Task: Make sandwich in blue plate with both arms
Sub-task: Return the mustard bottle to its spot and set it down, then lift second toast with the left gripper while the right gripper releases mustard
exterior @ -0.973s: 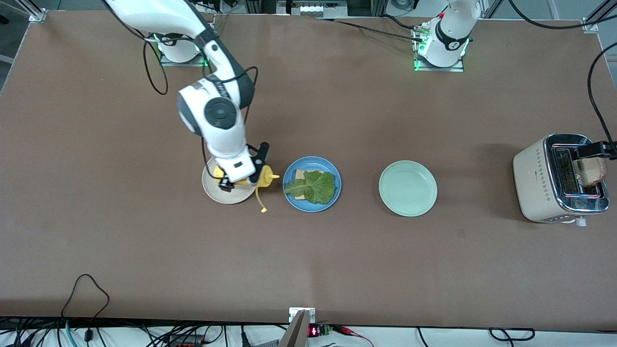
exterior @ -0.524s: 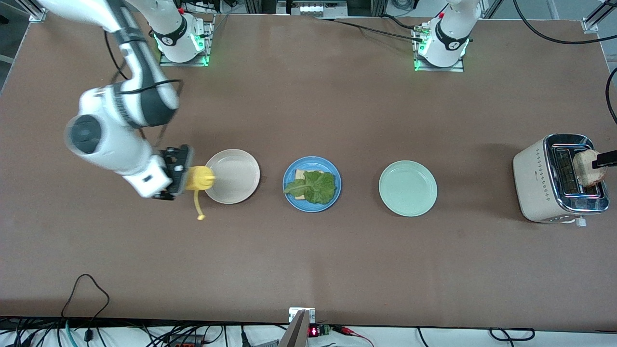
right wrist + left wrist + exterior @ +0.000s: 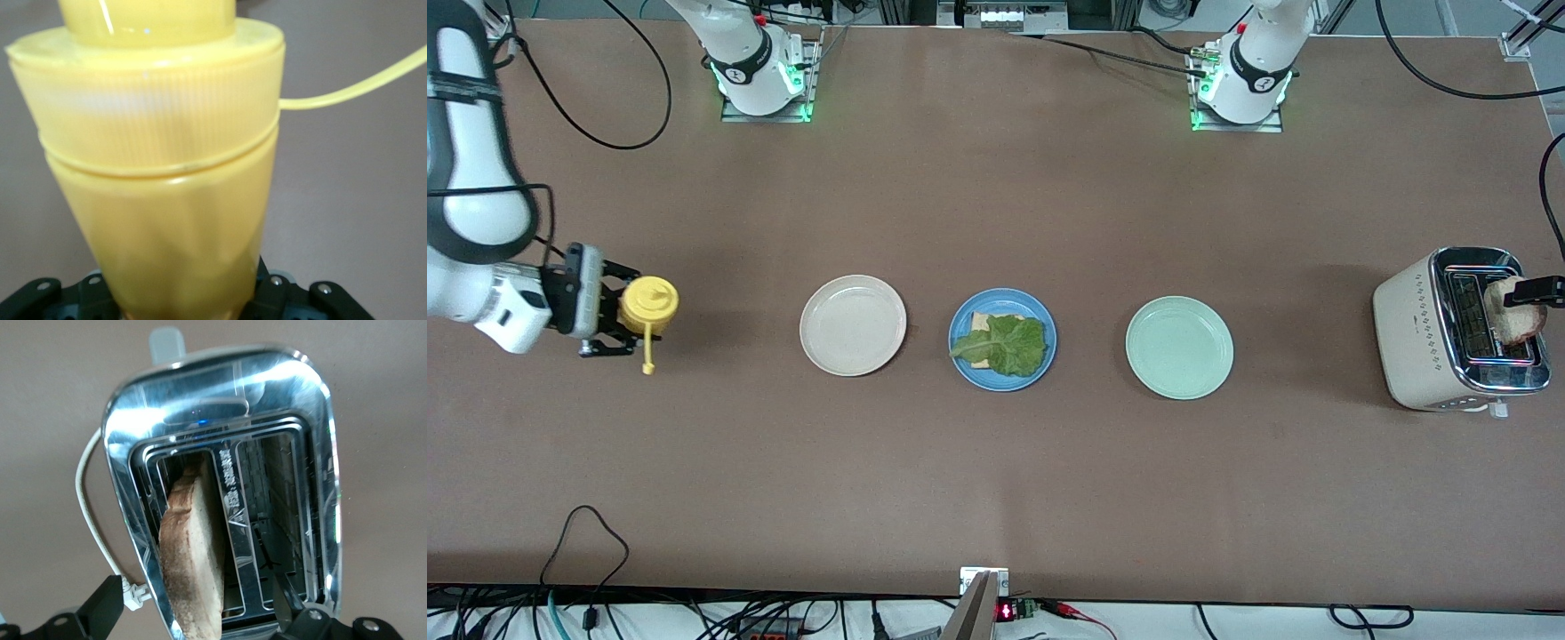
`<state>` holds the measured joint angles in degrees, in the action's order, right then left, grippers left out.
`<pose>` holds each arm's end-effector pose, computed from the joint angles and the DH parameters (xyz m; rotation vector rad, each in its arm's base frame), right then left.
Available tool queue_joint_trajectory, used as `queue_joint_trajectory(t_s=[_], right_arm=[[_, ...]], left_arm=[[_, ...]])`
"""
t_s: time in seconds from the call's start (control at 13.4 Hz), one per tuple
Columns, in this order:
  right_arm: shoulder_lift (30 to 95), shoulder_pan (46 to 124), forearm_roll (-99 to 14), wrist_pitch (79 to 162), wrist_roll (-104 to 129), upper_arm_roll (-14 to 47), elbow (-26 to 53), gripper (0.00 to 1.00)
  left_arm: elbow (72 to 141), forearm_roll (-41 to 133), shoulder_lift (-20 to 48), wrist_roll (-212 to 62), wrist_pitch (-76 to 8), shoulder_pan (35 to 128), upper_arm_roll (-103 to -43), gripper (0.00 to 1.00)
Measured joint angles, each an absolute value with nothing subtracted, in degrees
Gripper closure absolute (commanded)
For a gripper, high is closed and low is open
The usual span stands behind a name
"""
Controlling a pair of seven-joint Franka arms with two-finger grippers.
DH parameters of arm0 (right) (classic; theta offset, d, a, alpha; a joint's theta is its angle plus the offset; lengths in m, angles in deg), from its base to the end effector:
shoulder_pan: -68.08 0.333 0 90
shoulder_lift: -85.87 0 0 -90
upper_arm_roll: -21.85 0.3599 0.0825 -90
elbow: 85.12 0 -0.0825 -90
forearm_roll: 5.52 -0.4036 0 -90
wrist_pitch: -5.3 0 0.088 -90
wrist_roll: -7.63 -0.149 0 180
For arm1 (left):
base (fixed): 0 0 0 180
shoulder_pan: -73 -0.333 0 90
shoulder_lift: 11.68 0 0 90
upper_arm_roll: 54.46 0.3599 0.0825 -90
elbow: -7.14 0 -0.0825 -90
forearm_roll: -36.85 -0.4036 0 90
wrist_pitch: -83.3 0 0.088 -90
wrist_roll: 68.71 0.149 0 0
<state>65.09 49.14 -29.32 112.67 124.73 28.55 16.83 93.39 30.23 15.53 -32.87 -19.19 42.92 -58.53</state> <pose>0.6343 -0.0948 0.3361 -1.8339 -1.9818 -0.3665 0.6191 0.3257 0.3683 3.0783 -0.3129 -0.3143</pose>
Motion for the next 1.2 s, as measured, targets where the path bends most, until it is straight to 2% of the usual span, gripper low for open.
queue_joint_trajectory(t_s=[0.22, 0.3, 0.45, 0.82, 1.2], right_arm=[[62.5, 41.9, -35.4, 107.9, 138.0, 28.3, 17.6, 0.96], [60.9, 39.7, -36.8, 107.2, 141.3, 28.1, 17.8, 0.96], [57.1, 35.7, -38.7, 105.7, 146.4, 27.9, 17.9, 0.96], [50.3, 30.7, -40.7, 105.4, 152.2, 27.7, 17.4, 0.95], [45.9, 27.8, -42.2, 105.1, 153.9, 27.6, 16.1, 0.93]], left_arm=[[94.1, 30.2, 15.7, -32.6, -18.8, 42.4, -58.6, 0.74], [94.2, 30.2, 15.7, -32.5, -18.4, 42.4, -58.6, 0.86], [94.2, 30.2, 15.8, -32.5, -17.9, 42.2, -58.6, 0.98], [93.4, 30.2, 15.8, -30.3, -15.8, 41.0, -59.0, 0.99], [82.0, 33.8, 11.5, -29.5, 1.2, 41.0, -63.6, 0.99]])
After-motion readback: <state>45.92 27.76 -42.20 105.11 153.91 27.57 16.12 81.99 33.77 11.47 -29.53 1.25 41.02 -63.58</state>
